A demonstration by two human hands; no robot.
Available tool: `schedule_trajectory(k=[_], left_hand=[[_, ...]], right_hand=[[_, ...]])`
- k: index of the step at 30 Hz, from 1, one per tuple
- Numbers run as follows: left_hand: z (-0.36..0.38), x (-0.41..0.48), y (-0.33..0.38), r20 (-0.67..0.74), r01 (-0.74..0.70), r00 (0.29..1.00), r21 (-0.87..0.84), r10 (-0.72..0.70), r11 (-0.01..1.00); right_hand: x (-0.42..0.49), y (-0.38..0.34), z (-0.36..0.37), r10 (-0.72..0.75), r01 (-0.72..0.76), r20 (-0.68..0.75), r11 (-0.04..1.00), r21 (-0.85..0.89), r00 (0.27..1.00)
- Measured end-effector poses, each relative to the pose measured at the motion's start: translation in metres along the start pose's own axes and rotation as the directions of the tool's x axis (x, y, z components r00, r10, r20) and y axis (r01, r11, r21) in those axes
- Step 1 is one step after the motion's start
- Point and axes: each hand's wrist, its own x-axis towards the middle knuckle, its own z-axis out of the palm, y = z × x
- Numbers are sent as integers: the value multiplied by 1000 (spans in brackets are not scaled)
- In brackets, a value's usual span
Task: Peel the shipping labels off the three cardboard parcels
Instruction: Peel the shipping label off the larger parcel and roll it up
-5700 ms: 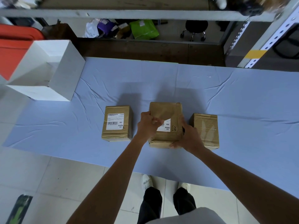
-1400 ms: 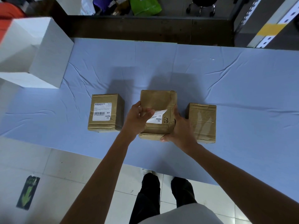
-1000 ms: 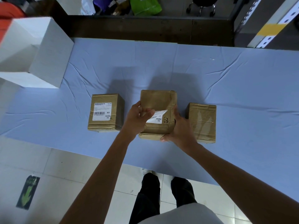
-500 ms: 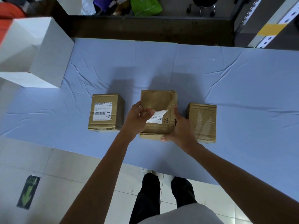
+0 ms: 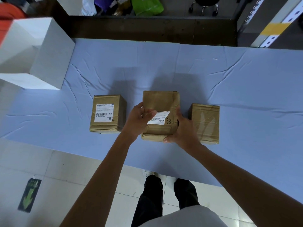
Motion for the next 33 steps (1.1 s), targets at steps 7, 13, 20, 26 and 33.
schedule_trajectory(k=[7,13,20,26,33], left_hand=[[1,-3,5,0,-25,1000,4,25,1000],[7,-5,8,-29,23,999,44,-22,999],[2,-9,14,-44,65,997,-95,-69,993],[2,-10,15,-33,58,998,-107,-62,993],[3,-12,17,-37,51,998,-179,-58,983]], right_hand=[[-1,-2,-2,21,-21,24,1000,16,999],[-2,-3,-2,17,-18,21,1000,25,1000],[-2,-3,-2,8,-9,25,1000,21,1000],[-2,-1,-1,-3,3,5,1000,28,1000],[0,2,1,-20,20,-2,999,35,1000]])
